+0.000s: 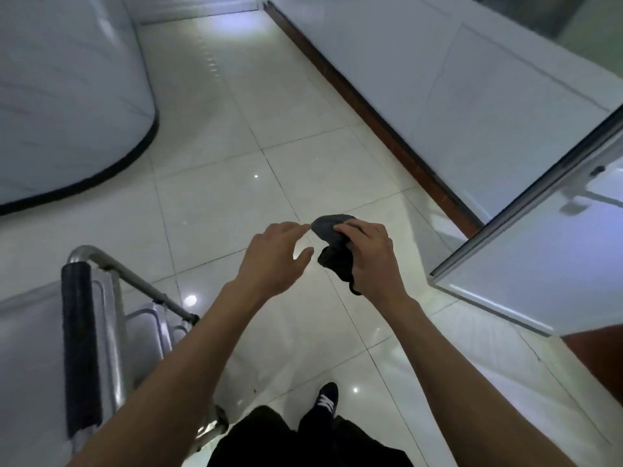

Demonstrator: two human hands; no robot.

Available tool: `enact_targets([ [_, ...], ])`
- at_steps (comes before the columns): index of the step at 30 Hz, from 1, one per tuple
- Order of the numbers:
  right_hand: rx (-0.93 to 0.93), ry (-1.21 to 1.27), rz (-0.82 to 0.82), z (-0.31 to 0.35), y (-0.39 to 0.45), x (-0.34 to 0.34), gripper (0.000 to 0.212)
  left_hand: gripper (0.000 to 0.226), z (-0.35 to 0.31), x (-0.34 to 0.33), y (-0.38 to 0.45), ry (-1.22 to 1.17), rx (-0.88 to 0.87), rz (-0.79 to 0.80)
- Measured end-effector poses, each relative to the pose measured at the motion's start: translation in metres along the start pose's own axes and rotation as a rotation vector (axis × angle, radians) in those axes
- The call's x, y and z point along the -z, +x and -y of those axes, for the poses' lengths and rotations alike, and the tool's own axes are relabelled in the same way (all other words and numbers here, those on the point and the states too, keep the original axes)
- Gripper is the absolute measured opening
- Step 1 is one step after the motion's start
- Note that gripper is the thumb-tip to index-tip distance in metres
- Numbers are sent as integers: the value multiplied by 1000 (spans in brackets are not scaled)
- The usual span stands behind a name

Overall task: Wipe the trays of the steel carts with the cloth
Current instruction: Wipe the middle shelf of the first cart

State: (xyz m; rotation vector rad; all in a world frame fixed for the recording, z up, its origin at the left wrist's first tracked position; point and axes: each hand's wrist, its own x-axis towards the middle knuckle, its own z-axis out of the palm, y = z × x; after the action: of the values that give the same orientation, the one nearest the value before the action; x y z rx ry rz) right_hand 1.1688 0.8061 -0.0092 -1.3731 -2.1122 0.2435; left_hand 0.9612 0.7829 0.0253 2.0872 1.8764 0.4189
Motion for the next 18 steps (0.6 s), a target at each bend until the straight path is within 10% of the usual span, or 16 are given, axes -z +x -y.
enact_targets([
  [18, 394, 176, 245, 54, 308, -184, 62, 50, 208, 78, 161, -72, 447, -233],
])
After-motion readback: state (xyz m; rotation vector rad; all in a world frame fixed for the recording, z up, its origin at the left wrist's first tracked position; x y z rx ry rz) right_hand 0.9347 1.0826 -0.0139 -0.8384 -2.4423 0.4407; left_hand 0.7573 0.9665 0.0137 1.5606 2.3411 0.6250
